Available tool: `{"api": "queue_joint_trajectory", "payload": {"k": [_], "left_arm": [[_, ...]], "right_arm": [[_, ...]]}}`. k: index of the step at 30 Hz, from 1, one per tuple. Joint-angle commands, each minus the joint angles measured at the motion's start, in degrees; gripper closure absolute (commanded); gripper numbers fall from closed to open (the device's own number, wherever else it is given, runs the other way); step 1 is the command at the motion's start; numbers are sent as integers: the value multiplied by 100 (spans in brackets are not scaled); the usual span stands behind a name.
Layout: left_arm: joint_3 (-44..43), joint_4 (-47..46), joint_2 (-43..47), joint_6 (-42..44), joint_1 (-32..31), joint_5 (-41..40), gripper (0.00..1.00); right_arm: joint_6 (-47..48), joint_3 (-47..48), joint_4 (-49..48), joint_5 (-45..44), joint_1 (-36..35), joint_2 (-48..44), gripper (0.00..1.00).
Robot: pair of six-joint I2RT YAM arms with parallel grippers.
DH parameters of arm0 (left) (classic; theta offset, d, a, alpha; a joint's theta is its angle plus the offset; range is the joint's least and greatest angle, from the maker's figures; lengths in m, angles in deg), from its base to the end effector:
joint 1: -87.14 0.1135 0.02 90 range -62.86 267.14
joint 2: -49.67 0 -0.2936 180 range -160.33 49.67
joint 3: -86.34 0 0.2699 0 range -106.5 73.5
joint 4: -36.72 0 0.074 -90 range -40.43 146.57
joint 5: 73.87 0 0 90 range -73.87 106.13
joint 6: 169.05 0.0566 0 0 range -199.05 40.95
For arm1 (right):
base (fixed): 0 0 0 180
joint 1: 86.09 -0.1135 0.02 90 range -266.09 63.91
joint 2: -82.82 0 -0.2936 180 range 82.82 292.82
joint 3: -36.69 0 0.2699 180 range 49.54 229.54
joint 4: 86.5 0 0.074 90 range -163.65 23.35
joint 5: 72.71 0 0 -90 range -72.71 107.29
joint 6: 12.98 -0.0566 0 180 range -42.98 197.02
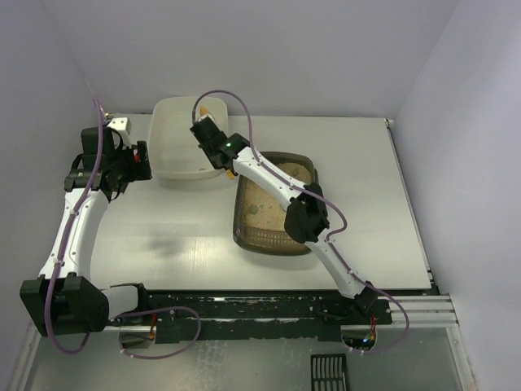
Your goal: Clean the litter box
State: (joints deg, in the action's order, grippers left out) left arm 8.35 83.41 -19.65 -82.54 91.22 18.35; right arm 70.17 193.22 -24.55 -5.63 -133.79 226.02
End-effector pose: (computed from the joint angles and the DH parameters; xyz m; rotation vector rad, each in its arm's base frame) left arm 0.2854 0.0182 0.3485 -0.1264 2.2305 -0.0377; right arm 0.4209 0.4298 0.2570 -0.6451 2.2429 -0.0166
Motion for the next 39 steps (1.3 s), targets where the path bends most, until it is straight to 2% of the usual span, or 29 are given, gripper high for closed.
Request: {"api": "queue_joint_trajectory", "payload": {"k": [1,7,9,13,15,18,24,28,30,33,37,39], "left_arm": [[50,-160,94,-18,91,220,8],[36,-91,127,56,87,695,7],[-50,-55,34,15,92,871,2],[-366,191,-373,80,53,1383,2],[-520,231,-560,102,-143,1478,0],[-891,259,-919,204,-838,1028,1],[-2191,13,-1986,-75,-1486,1039,0],[-3262,409,-3050,-397,-1866,1053,1],[-3457,609,-3338,-518,-2107,959,0],[-3166,542,-3331,-652,-2431,656,1],[-2221,-28,-2849,-953,-3092,-515,1],[-1955,-218,-2703,-1044,-3287,-733,1]], "right_arm": [[8,-75,-107,-215,-7,-396,100],[-540,-712,-329,817,197,-1441,100],[-727,-888,-150,1113,323,-1803,100],[-964,-1847,-175,1670,428,-2881,100],[-1102,-2431,-217,1932,477,-3437,100],[-1318,-3241,-117,2289,614,-4132,100],[-1379,-4299,641,2218,703,-5024,100],[-1350,-4568,1520,1991,739,-5175,100],[-1429,-4678,1939,1856,743,-5221,100],[-1813,-4864,2387,1639,782,-5316,100],[-2293,-5282,2860,1450,771,-5315,100],[-2399,-5407,2957,1312,769,-5372,100]]}}
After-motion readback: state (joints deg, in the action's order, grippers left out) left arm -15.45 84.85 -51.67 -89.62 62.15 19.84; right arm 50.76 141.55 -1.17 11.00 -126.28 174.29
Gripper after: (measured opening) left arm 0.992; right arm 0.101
